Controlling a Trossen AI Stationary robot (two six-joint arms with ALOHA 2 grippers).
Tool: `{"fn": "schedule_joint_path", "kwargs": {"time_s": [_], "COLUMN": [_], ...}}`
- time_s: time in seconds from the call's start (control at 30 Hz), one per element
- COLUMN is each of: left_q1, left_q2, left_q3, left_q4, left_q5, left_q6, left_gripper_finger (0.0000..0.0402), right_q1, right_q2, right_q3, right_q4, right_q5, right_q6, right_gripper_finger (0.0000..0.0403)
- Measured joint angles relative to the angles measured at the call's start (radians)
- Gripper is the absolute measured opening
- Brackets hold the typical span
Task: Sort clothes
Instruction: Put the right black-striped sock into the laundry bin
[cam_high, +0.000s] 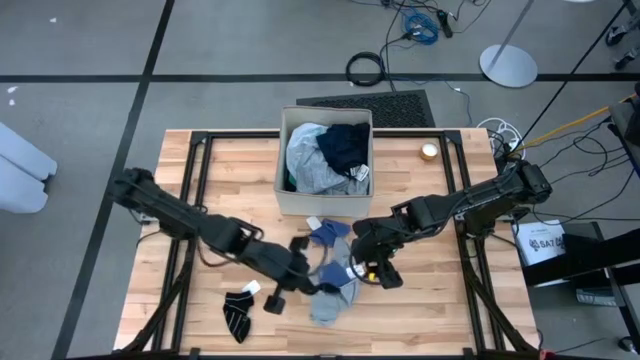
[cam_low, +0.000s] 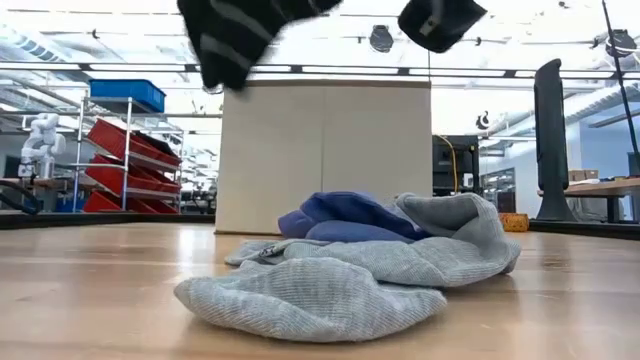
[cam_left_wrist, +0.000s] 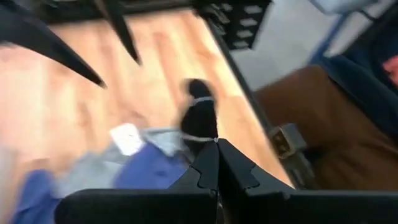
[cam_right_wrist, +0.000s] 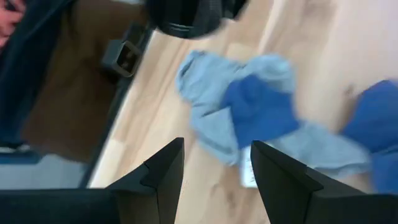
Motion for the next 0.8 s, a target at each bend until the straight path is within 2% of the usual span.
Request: {"fn": "schedule_joint_path", "kwargs": {"time_s": [0.2,0.43,0.57,0.8], "left_q1": [0.002,0.028,0.027,0.023], "left_q2": [-0.077,-0.082,-0.082,-0.082], "left_q3": [0.000,0.000,0.000,0.000], "left_q4": [-0.051,-0.050,-0.097,-0.079], "left_q5": [-0.199,-0.242,-0.253,-0.266], "left_q6": [0.006,0.052,0.042,0.043], "left_gripper_finger": [0.0001,0.0000,0.0000,0.0000], "right_q1": [-0.016,-0.010,0.025,0.077], "right_q2": [0.001,0.000,0.000,0.000], "right_q3": [0.079,0.182,0.184,0.184], "right_q4": [-0.009,0.023,0.014,0.059], "right_q5": [0.151,0.324,0.331,0.331], "right_q6": [-0.029,-0.070,-0.124,-0.179], "right_gripper_finger": [0.0173,0.0173,0.0173,0.0173]}}
